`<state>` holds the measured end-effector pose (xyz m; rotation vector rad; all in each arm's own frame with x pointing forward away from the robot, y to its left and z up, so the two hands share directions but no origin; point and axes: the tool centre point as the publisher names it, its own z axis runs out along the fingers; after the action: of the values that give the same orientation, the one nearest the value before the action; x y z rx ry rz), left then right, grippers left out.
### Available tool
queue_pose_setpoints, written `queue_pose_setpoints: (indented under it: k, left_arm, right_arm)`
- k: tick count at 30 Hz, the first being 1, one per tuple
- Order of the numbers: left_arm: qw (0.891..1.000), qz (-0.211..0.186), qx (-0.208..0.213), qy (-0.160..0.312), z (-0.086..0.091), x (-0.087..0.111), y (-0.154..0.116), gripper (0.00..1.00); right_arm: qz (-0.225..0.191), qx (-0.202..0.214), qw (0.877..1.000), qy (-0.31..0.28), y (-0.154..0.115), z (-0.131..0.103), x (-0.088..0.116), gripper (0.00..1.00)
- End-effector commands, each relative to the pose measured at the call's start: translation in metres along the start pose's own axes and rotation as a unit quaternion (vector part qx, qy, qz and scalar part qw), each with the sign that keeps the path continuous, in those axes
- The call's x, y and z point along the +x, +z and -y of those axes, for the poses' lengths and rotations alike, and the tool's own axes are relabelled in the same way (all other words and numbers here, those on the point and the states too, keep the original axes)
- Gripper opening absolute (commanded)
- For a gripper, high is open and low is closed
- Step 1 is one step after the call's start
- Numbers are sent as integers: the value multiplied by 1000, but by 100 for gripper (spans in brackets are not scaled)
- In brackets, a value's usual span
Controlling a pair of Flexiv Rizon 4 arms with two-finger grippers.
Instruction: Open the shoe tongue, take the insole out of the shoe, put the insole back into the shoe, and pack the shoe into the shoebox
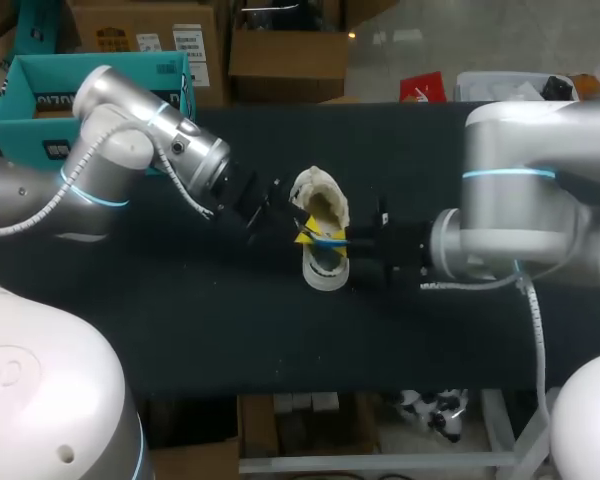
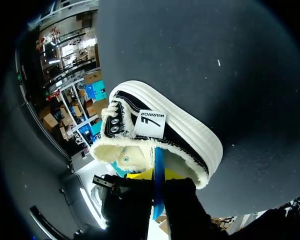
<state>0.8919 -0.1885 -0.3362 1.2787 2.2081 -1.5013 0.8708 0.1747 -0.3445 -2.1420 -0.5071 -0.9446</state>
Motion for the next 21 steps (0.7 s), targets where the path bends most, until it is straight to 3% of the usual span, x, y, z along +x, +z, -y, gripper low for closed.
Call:
queue_pose_setpoints:
  k: [1,8,21]
  left_arm:
    - [1000,1,-6,3,5,1,4,0]
    - [1000,0,-23,1,-2,-2,5,0]
    - [999,6,-11,-34,-28,-7,2,0]
  right_arm:
    - [-8,-4,1000,-1,6,0,-2,0]
    - [1,-8,1000,-2,19,-6,2,0]
    - [19,0,1000,9,32,-20,7,0]
